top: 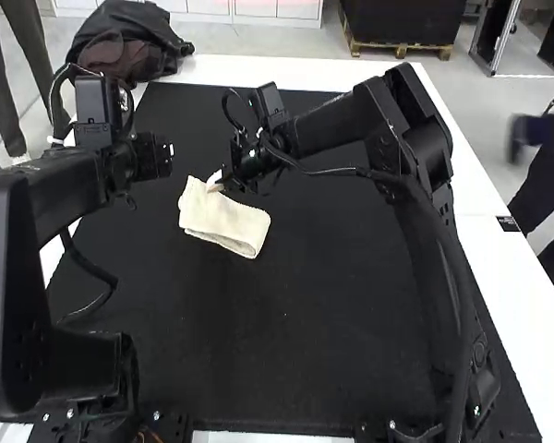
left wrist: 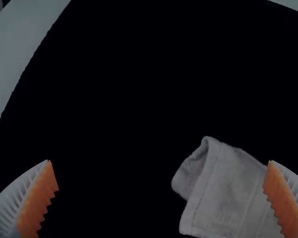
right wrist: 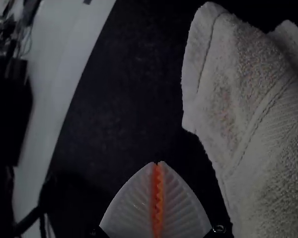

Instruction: Fold the towel.

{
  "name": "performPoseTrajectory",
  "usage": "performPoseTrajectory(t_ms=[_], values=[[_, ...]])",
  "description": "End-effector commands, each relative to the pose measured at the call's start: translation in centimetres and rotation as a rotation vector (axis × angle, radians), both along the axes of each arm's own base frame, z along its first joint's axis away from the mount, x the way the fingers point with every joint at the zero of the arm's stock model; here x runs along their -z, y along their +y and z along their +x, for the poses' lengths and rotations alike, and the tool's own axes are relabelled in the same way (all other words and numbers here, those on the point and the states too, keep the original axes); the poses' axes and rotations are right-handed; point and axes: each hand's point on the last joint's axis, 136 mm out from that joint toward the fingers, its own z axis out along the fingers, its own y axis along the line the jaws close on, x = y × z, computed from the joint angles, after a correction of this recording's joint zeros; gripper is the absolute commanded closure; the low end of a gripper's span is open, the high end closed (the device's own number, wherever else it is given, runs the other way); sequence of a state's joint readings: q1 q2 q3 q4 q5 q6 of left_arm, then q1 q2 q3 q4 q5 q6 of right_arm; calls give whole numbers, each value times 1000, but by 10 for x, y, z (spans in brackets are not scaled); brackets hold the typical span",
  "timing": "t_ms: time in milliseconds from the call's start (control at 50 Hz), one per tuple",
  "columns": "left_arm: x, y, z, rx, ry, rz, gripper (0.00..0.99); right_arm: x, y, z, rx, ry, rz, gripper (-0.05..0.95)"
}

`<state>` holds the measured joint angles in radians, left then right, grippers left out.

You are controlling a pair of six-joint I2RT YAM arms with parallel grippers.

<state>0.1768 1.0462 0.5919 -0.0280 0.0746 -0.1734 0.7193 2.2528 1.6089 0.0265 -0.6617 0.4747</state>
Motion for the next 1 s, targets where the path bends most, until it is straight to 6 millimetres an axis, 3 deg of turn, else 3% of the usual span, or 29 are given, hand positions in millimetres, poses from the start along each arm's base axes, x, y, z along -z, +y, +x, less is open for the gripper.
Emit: performPoseTrajectory(t_ms=[0, 780, 980], values=[[-13, 2, 1, -7, -37, 4, 26, -12, -7, 6, -5, -41, 39, 923], [-14, 0, -2, -2, -40, 3, 26, 72, -5, 15, 28, -73, 33, 923], [-17, -1, -4, 2, -47, 3, 26, 83, -7, 9, 39, -54, 40, 923]])
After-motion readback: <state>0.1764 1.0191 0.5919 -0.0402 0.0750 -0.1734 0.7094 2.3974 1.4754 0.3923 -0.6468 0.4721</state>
